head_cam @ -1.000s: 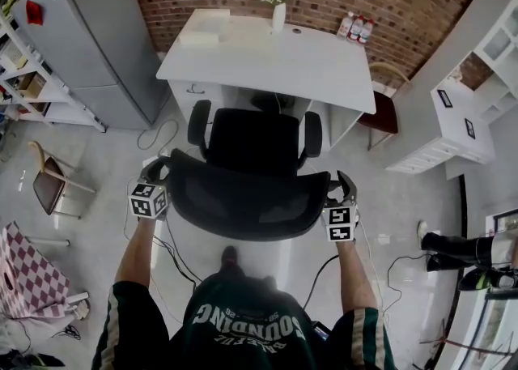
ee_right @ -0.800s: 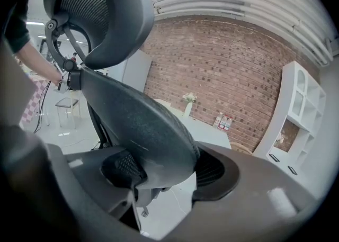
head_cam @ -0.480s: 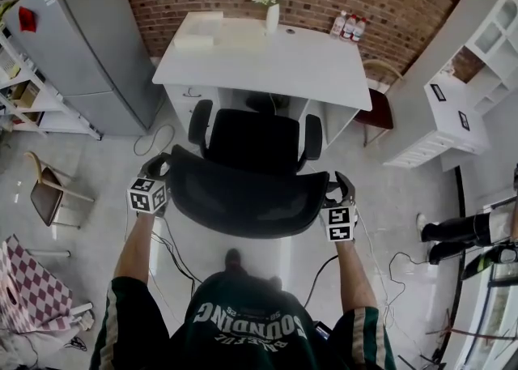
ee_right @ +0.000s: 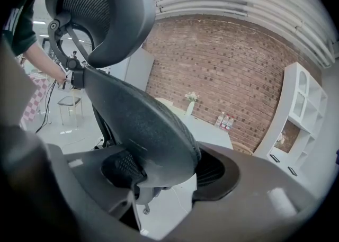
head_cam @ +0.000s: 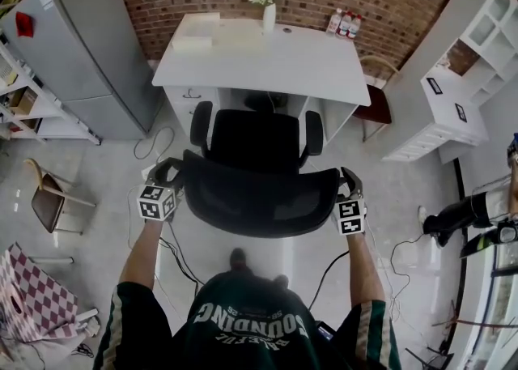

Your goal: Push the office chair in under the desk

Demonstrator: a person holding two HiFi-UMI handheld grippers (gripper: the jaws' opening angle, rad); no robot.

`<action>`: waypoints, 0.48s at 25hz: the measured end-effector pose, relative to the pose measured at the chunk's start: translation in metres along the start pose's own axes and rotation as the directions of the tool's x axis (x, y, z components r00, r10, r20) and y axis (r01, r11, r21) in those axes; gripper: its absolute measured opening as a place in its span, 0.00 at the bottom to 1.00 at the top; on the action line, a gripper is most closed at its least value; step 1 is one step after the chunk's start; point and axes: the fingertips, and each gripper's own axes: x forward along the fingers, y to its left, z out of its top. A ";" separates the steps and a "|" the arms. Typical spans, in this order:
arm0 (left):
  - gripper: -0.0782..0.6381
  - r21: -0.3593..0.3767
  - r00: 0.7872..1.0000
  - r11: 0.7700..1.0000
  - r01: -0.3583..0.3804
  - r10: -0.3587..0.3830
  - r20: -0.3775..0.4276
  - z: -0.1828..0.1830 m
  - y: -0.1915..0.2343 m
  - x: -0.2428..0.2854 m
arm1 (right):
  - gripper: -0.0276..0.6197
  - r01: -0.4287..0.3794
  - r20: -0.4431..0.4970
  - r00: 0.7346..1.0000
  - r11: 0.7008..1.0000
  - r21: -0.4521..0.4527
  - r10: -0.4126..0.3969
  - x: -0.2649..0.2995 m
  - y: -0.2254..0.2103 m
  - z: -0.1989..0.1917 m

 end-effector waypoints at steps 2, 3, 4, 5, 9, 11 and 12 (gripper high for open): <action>0.42 0.009 1.000 1.000 -0.001 0.001 -0.015 -0.001 0.001 -0.001 | 0.44 -0.003 -0.004 1.000 1.000 0.001 0.003 0.000 0.002 -0.001; 0.42 0.015 1.000 1.000 -0.001 0.001 -0.026 -0.002 0.001 -0.002 | 0.44 -0.007 -0.006 1.000 1.000 0.002 0.007 0.000 0.003 -0.001; 0.42 0.020 0.999 1.000 0.001 0.000 -0.037 -0.003 0.000 -0.002 | 0.44 -0.013 -0.008 1.000 1.000 0.005 0.013 -0.001 0.003 -0.002; 0.42 0.024 0.999 1.000 0.003 -0.002 -0.042 -0.003 0.000 -0.003 | 0.44 -0.017 -0.009 1.000 1.000 0.011 0.017 -0.003 0.003 -0.003; 0.45 0.005 1.000 1.000 -0.024 0.024 -0.008 -0.002 -0.004 -0.017 | 0.52 -0.016 -0.017 1.000 0.999 0.033 0.017 -0.028 -0.003 -0.021; 0.47 -0.021 0.997 0.997 -0.077 0.078 0.014 -0.005 -0.008 -0.038 | 0.52 -0.019 -0.010 1.000 0.996 0.085 0.019 -0.046 -0.002 -0.038; 0.47 -0.027 0.995 0.995 -0.099 0.099 0.017 -0.008 -0.012 -0.048 | 0.52 -0.012 0.001 1.000 0.993 0.121 0.012 -0.057 -0.002 -0.045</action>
